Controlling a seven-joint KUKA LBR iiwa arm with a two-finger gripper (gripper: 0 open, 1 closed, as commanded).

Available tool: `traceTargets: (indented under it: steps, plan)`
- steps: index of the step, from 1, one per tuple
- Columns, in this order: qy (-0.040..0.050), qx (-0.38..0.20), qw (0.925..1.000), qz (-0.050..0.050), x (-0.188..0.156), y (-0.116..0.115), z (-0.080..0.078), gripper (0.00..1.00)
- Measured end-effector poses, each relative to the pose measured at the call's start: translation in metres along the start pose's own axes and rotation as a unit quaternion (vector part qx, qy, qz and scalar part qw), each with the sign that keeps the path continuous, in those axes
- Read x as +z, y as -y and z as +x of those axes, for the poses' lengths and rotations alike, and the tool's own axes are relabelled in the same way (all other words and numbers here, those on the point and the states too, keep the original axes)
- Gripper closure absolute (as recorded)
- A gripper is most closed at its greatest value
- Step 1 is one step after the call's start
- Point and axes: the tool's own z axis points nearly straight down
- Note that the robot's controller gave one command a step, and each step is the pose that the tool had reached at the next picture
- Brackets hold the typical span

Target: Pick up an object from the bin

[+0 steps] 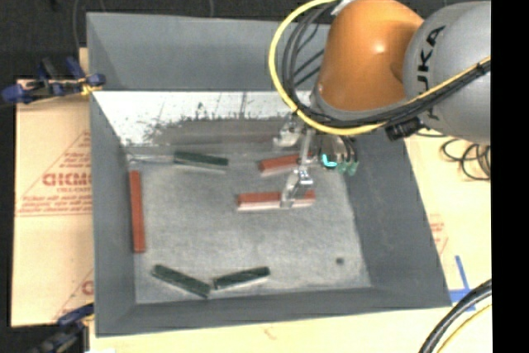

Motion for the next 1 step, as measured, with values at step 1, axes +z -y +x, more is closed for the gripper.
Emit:
traceTargets:
  steps: [1]
  plan:
    - [0.0037,0.0,1.0,0.0,-0.0041,0.0,-0.0015,0.0]
